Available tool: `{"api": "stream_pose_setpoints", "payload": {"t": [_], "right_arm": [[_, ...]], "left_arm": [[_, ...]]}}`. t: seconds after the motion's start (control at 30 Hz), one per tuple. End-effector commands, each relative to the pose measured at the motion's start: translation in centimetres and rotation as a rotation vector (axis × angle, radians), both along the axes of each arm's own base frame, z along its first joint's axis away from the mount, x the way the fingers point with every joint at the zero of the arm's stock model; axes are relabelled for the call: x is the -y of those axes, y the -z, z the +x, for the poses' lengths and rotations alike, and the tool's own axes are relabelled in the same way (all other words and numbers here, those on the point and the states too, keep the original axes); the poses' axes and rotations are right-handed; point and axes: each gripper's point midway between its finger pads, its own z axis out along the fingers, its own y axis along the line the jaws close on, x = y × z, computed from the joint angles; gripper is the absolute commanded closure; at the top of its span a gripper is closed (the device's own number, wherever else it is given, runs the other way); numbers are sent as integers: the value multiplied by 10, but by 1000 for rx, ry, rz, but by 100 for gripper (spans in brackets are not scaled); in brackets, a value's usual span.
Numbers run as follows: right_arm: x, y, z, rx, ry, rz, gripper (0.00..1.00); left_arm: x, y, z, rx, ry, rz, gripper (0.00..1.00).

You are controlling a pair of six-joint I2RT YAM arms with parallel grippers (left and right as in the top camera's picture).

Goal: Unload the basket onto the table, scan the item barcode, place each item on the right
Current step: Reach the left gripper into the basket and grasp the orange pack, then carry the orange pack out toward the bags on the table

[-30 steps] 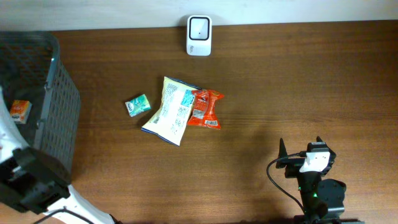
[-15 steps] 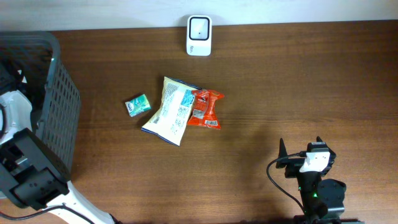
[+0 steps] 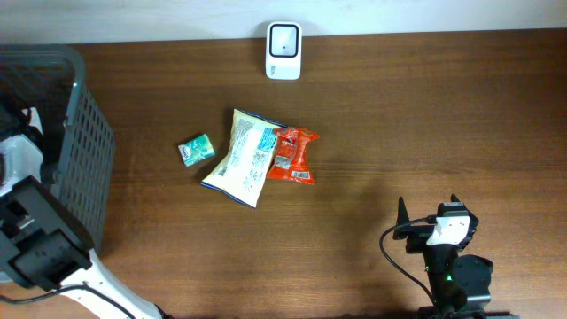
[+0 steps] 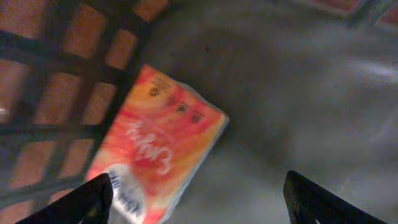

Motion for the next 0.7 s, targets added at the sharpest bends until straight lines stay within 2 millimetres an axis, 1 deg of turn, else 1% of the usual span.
{"api": "stream_pose_setpoints", "payload": {"t": [0.0,0.2,0.23,0.3,0.33,0.37,0.43,0.53,0.57,0.6,0.67], "right_arm": [[-1,3,-1,-11,-1,4,1],[-1,3,-1,-11,-1,4,2],[-1,3,-1,-11,-1,4,2],[-1,3,-1,-11,-1,4,2],[-1,3,-1,-11,-1,4,2],[-1,3,-1,-11,-1,4,1],[-1,3,-1,-12,-1,4,2],[-1,3,-1,-11,-1,3,2],[-1,3,-1,-11,-1,3,2],[-1,3,-1,-11,-1,4,1],[-1,3,-1,-11,-1,4,1]], "left_arm": [[-4,13,1,-25,45,5,14],[-11,40,-8,-61,24,-22,16],[-11,41,-9,-61,22,-23,16],[-12,40,-8,-55,22,-18,22],[-13,39,-7,-51,22,-15,28],[-13,39,-6,-49,22,-13,38],[-14,38,-6,-46,22,-11,61],[-14,38,-5,-43,22,-9,77],[-14,38,-5,-43,22,-9,86],[-14,38,-5,-42,22,-9,92],[-15,33,-4,-35,22,-4,99]]}}
